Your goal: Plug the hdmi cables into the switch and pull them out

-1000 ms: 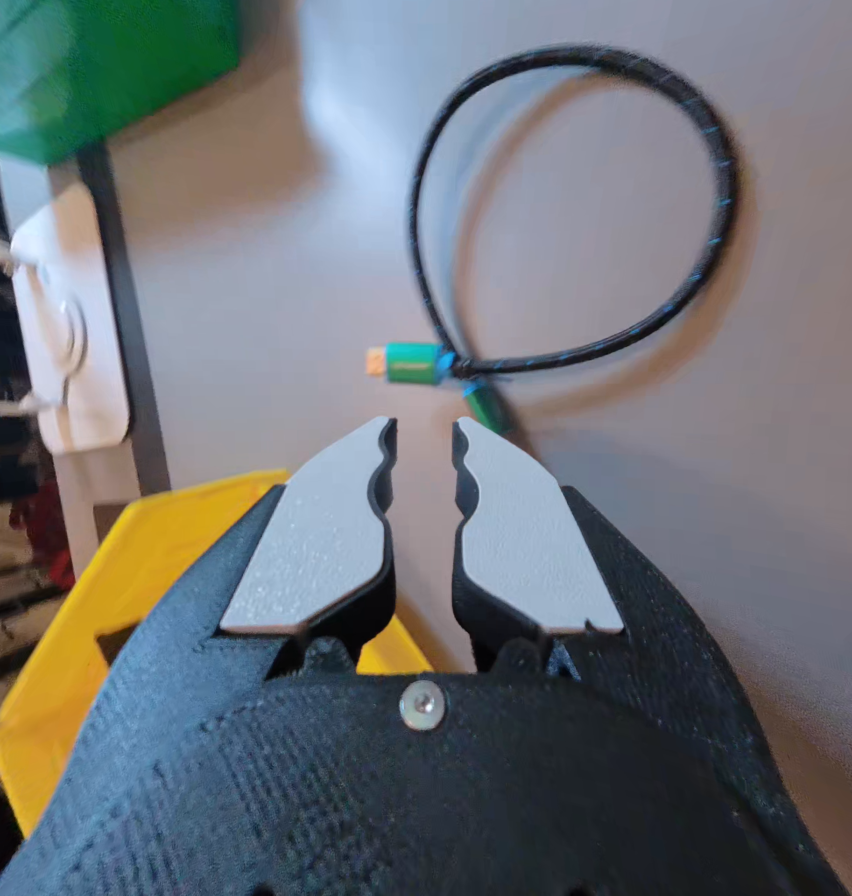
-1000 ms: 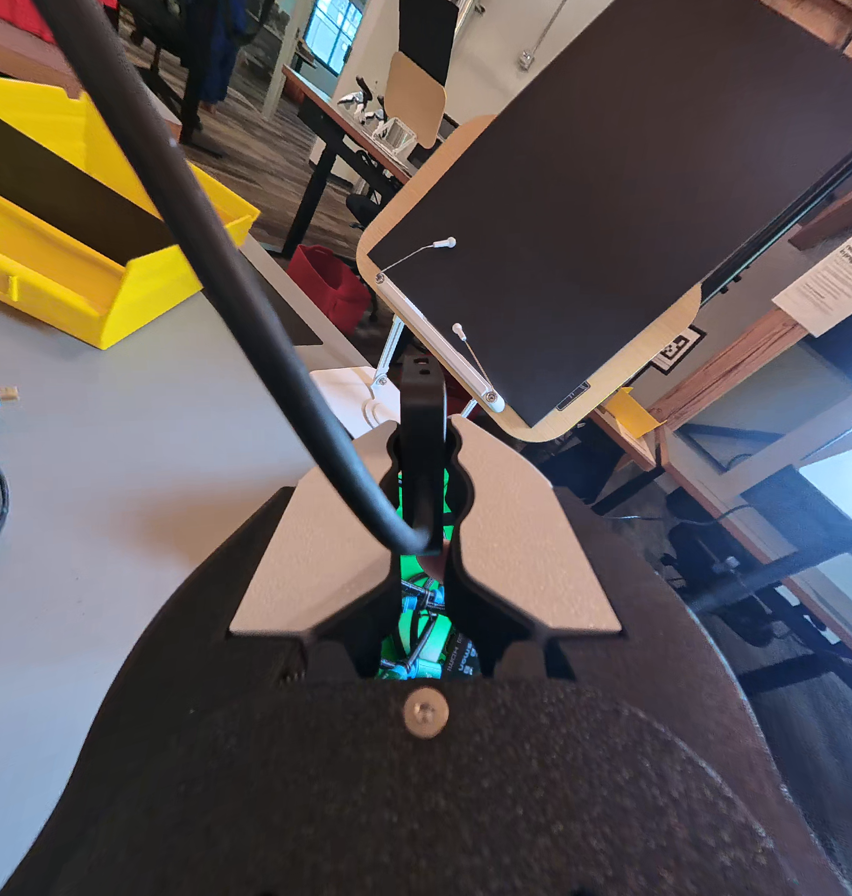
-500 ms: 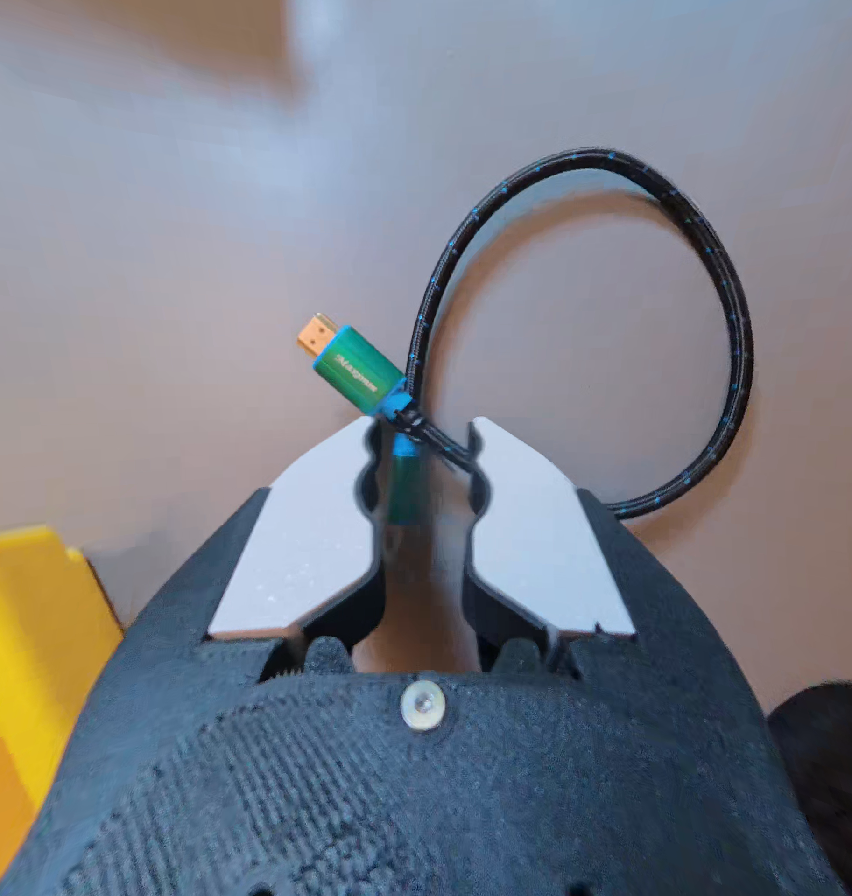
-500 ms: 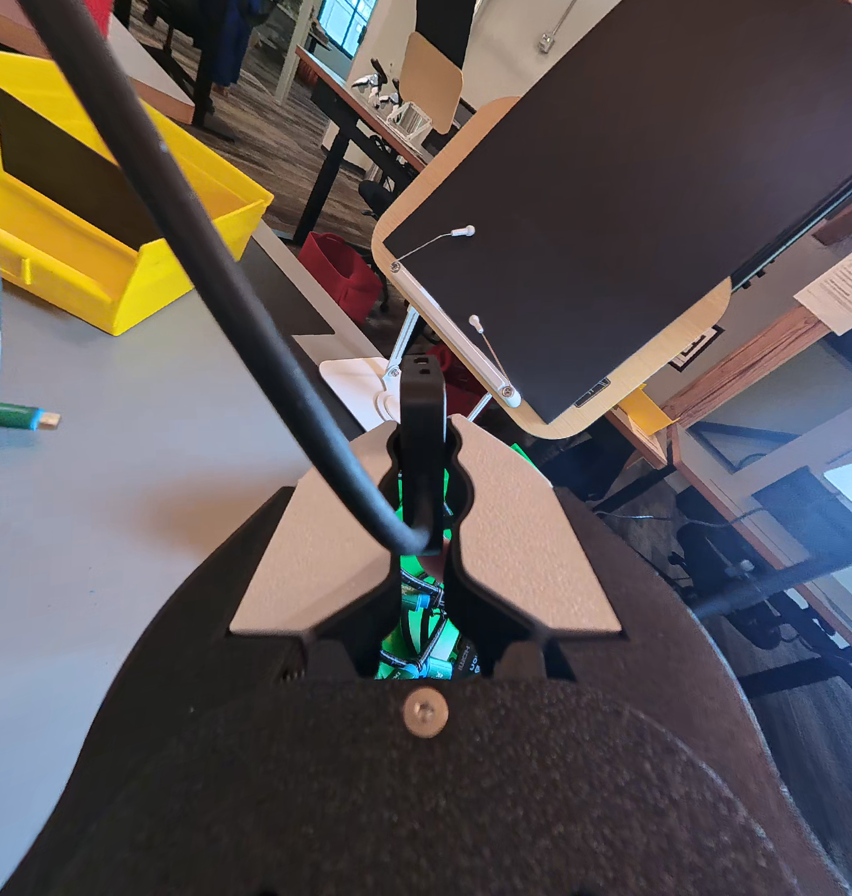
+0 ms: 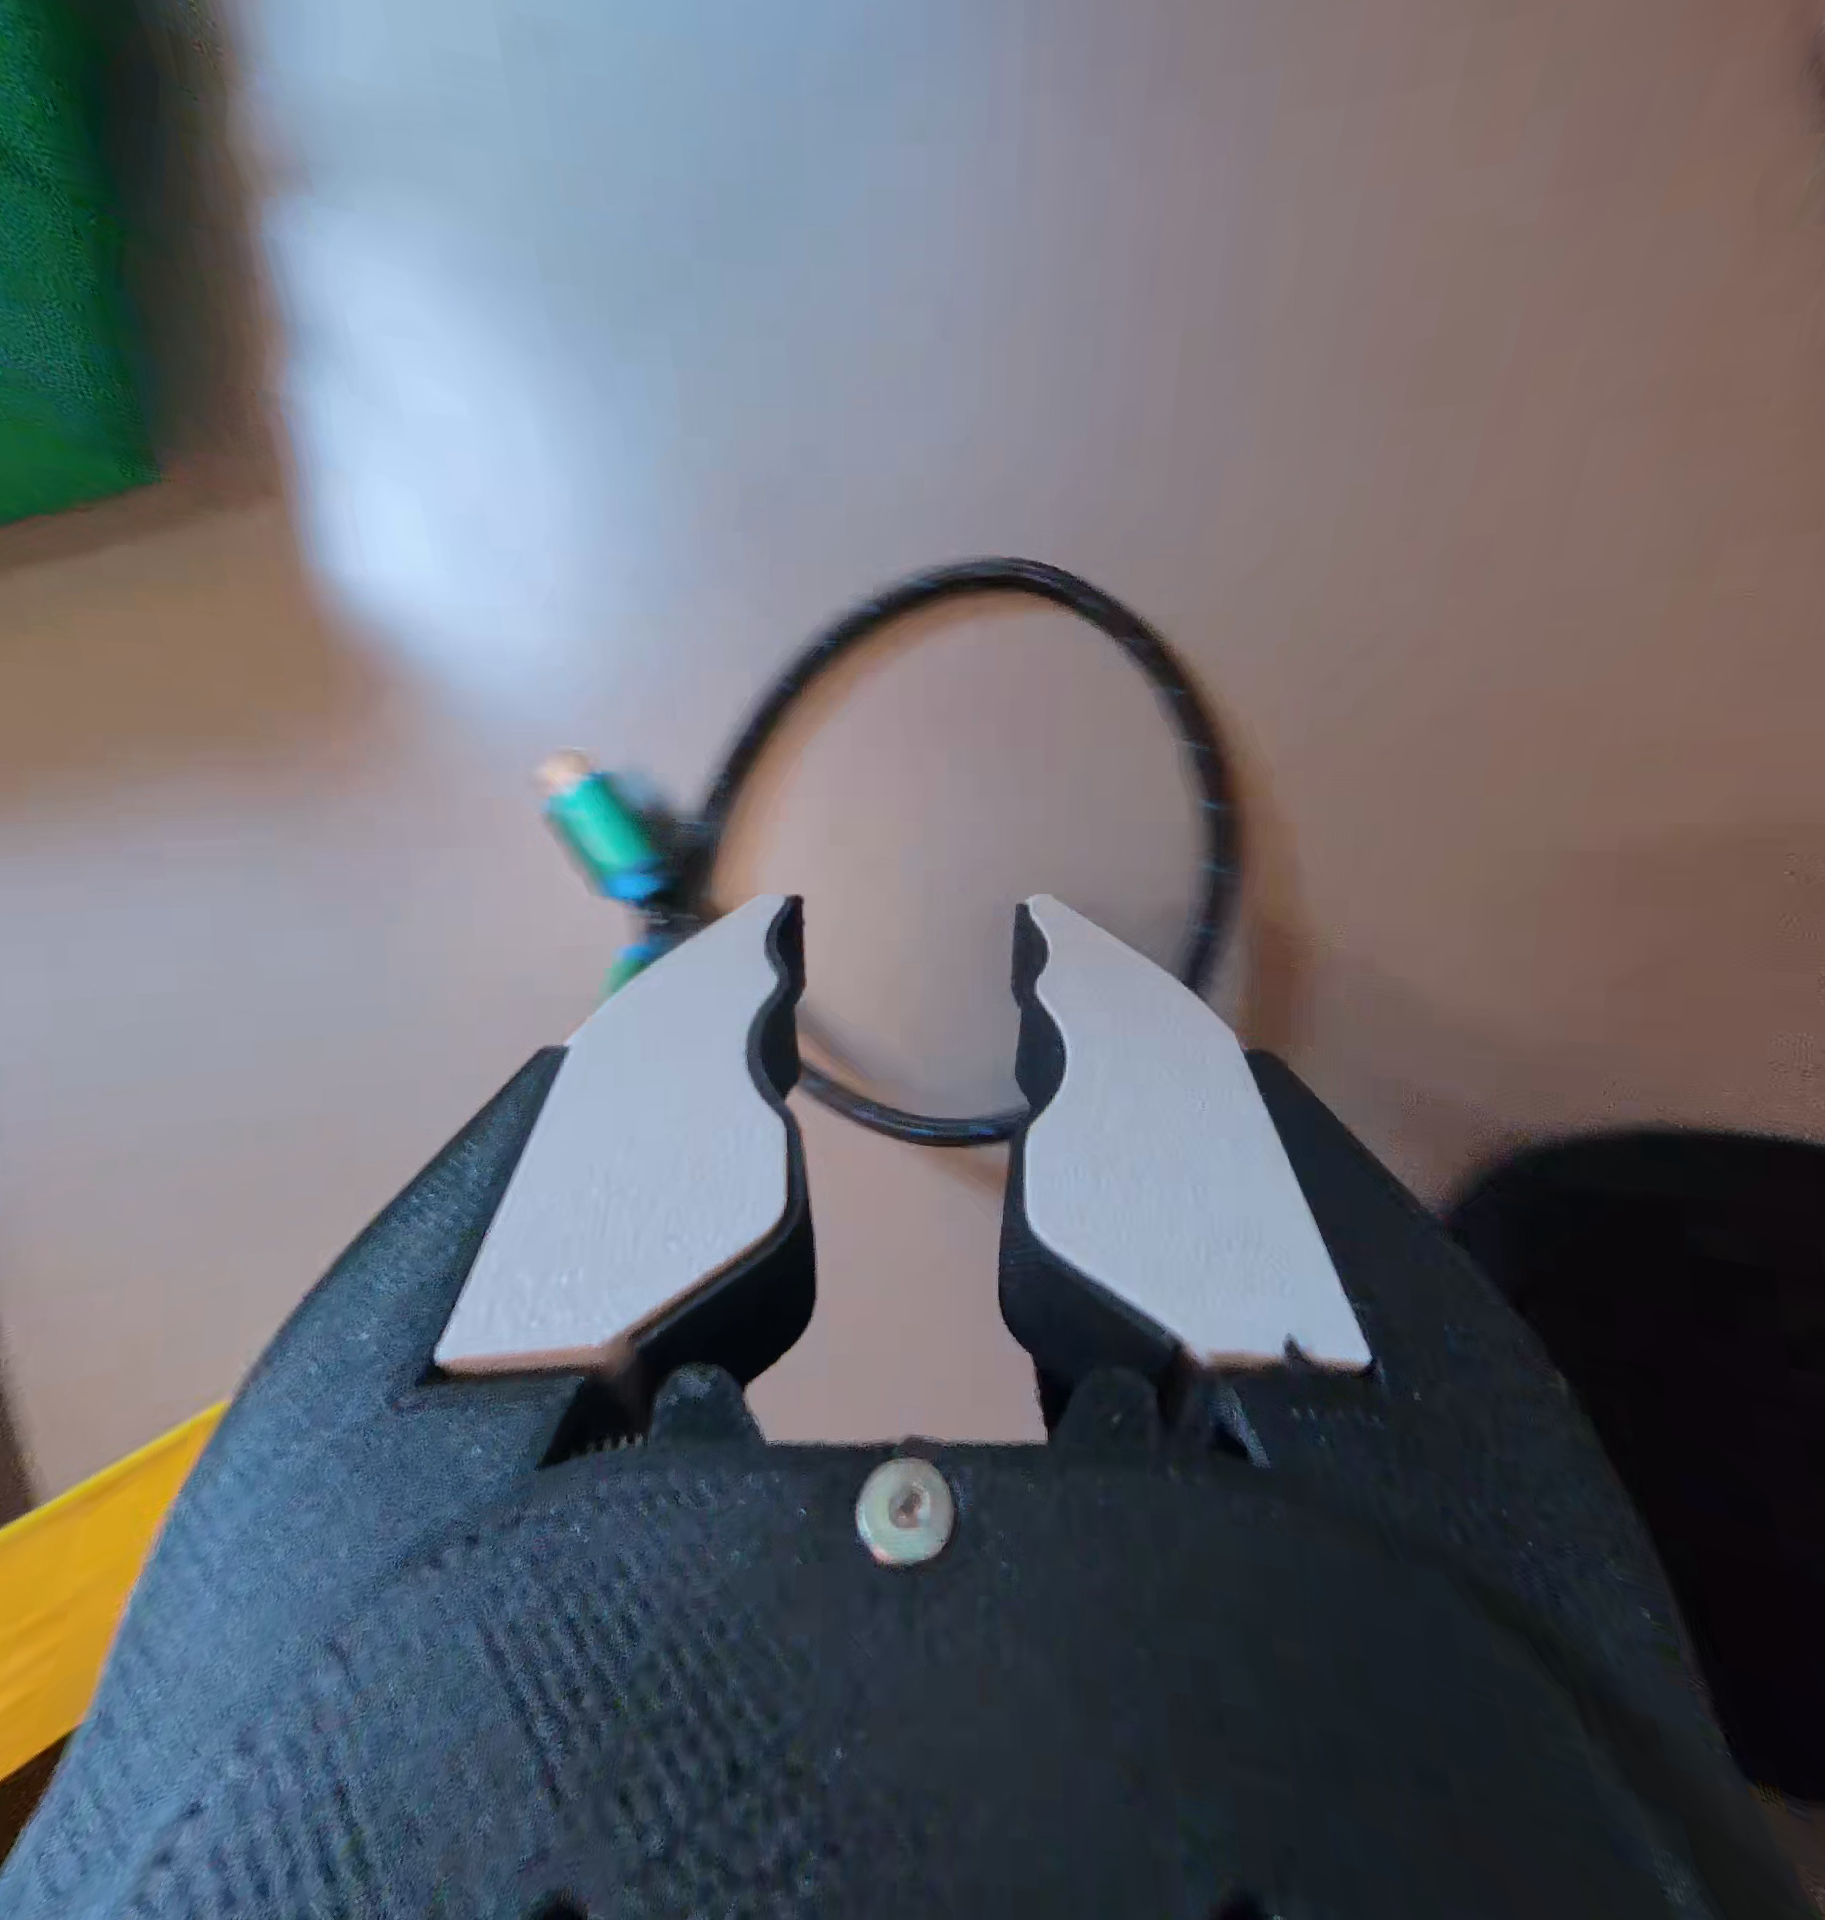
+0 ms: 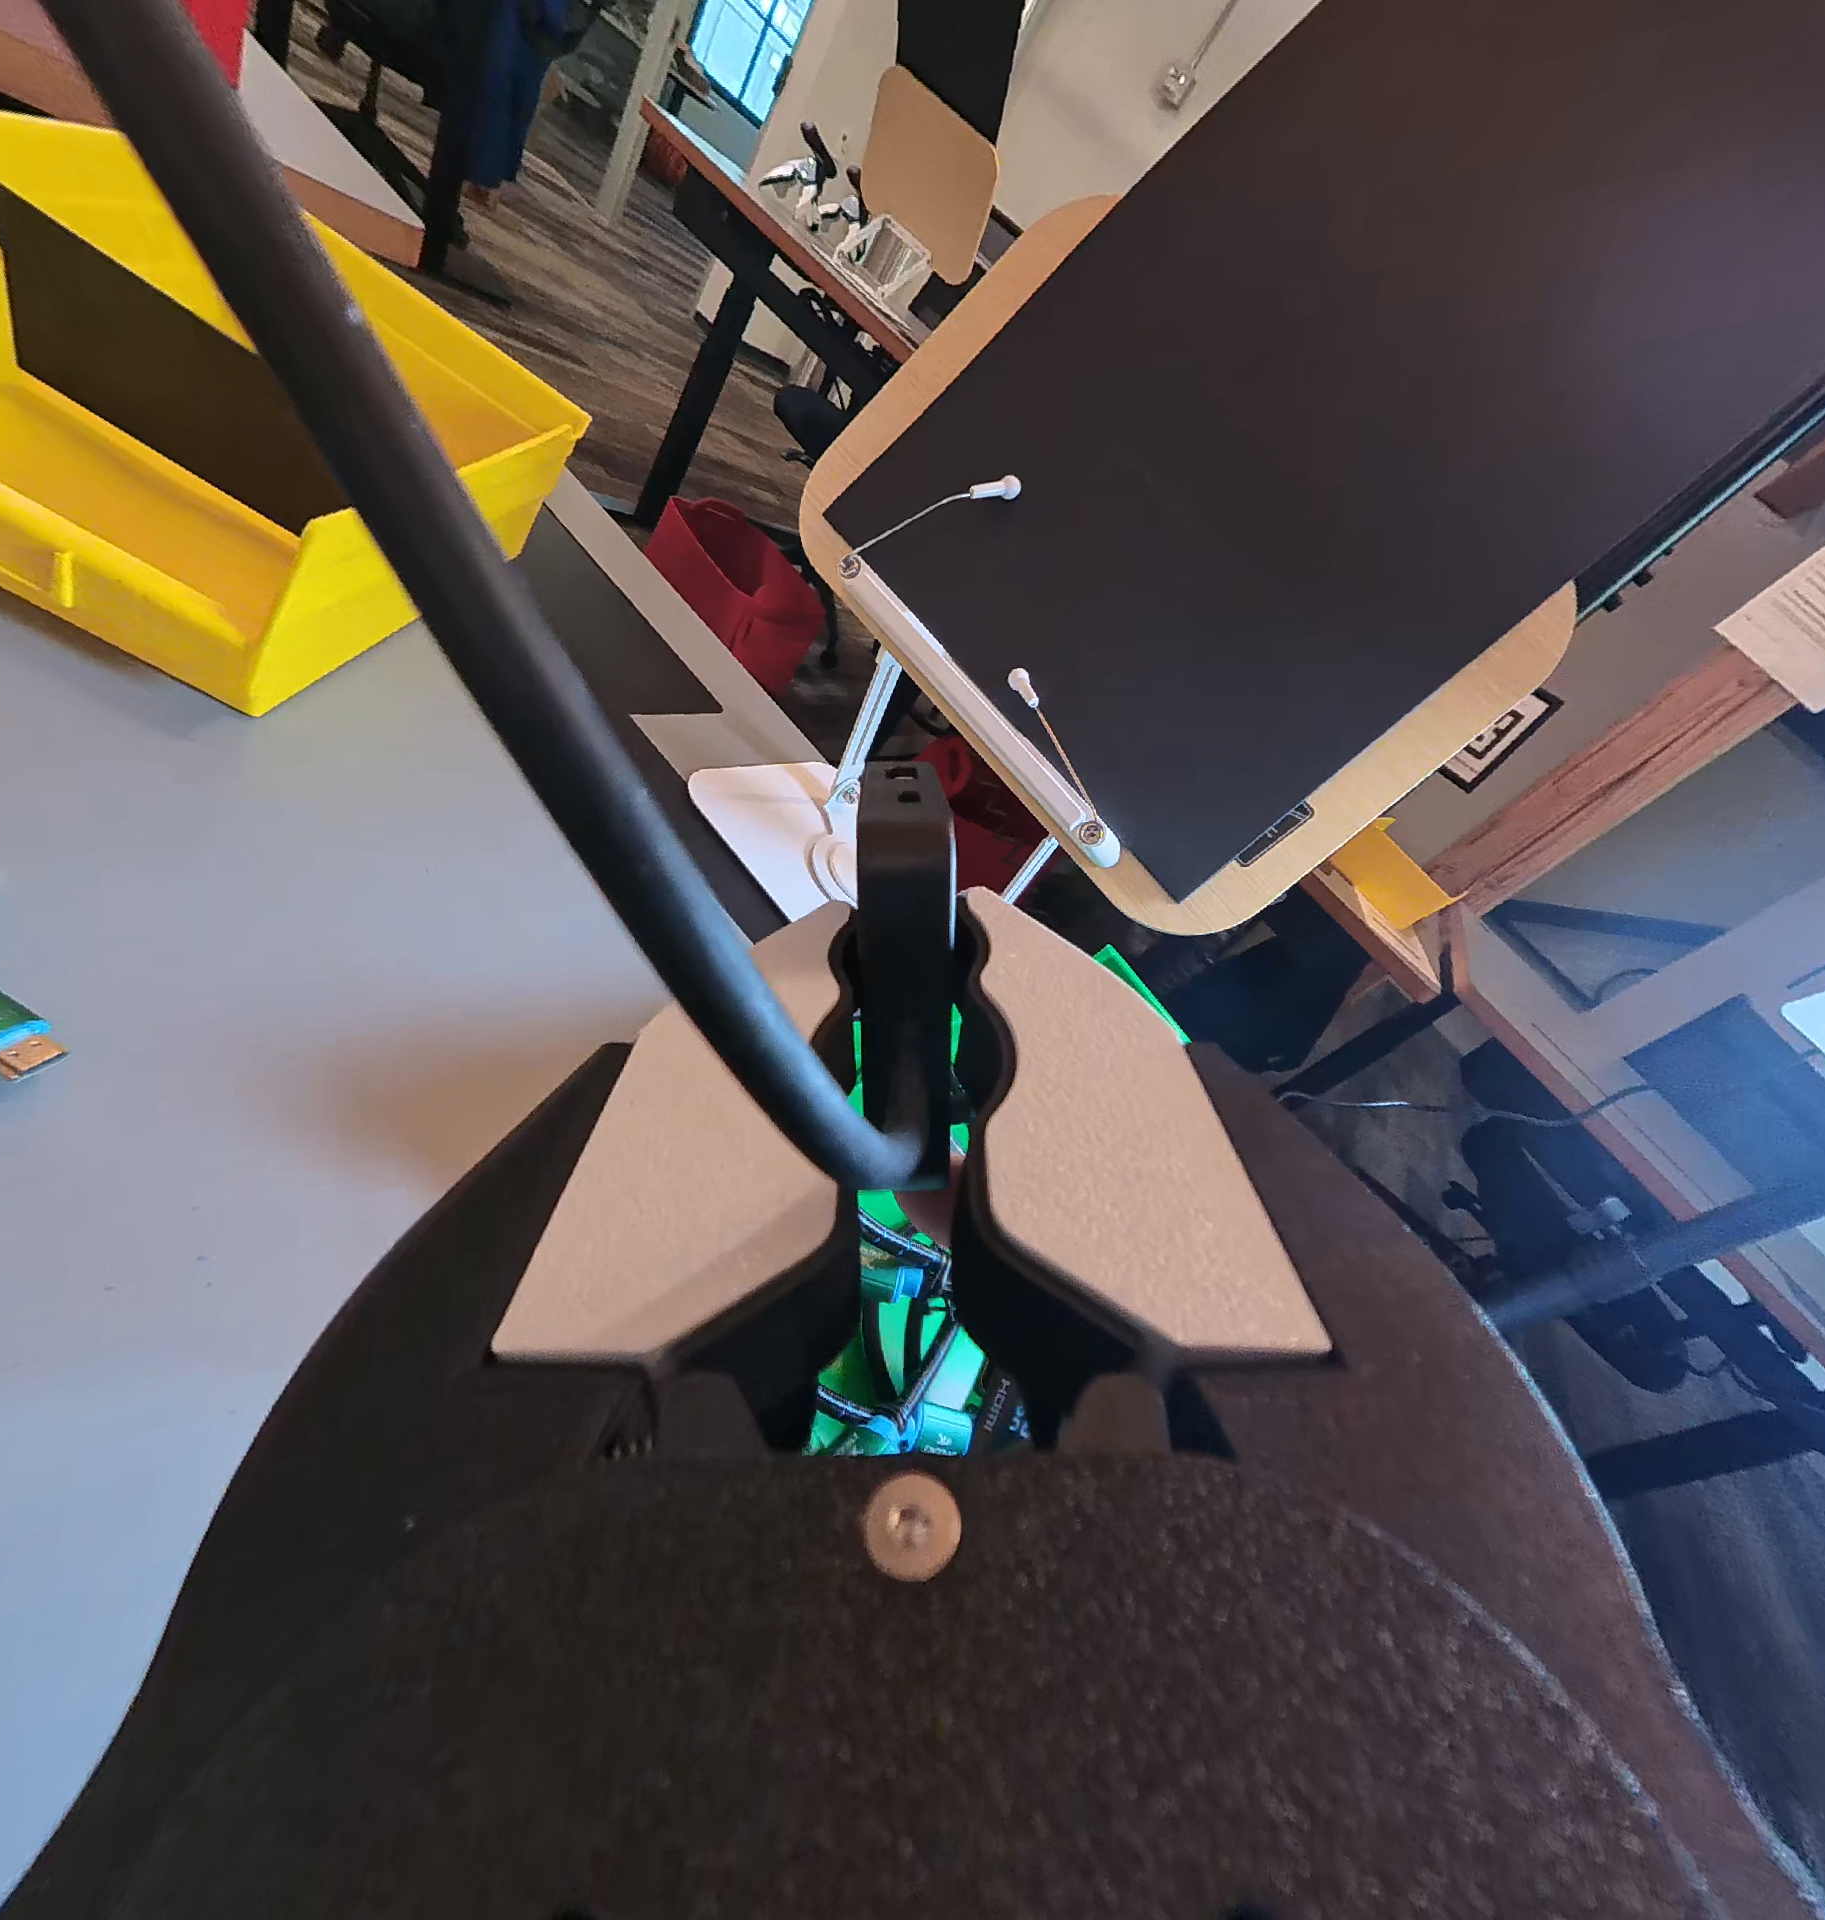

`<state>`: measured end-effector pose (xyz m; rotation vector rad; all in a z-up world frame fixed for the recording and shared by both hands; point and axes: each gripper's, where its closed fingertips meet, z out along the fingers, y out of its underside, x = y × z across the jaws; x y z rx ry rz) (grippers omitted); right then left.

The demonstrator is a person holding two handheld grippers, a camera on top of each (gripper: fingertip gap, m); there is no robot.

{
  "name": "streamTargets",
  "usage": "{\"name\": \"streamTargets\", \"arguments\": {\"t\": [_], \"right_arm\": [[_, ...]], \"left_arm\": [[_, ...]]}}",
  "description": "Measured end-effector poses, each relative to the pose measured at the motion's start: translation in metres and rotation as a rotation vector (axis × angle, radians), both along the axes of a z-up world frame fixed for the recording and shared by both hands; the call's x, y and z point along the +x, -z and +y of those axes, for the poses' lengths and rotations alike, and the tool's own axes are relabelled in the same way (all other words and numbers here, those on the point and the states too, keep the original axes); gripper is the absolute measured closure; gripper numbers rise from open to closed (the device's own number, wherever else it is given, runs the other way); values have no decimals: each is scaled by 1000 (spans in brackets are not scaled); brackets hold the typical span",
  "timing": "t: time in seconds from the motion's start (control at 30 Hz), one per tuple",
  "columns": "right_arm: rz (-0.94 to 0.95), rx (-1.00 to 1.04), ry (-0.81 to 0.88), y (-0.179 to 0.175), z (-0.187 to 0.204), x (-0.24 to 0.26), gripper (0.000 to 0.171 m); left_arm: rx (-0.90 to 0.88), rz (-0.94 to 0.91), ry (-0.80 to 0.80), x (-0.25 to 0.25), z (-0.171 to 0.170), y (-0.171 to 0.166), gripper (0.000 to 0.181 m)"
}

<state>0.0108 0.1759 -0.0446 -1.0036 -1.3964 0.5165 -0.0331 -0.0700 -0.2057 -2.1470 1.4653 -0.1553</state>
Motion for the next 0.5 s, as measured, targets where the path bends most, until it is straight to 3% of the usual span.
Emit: {"name": "streamTargets", "arguments": {"t": [0.17, 0.27, 0.33, 0.4, 0.5], "right_arm": [[3, -6, -11, -1, -5, -2, 157], [-6, -1, -16, 1, -8, -5, 157], [-16, 4, -15, 4, -9, -6, 156], [-24, 10, -9, 6, -8, -5, 156], [-23, 7, -3, 5, -4, -3, 156]], "left_arm": [[-118, 93, 71, 12, -55, 39, 139], [-77, 103, 81, 16, -57, 46, 151], [-36, 161, 107, 10, -54, 46, 173], [-60, 223, 115, -4, -57, 47, 173], [-33, 305, -26, -49, -41, 39, 168]]}}
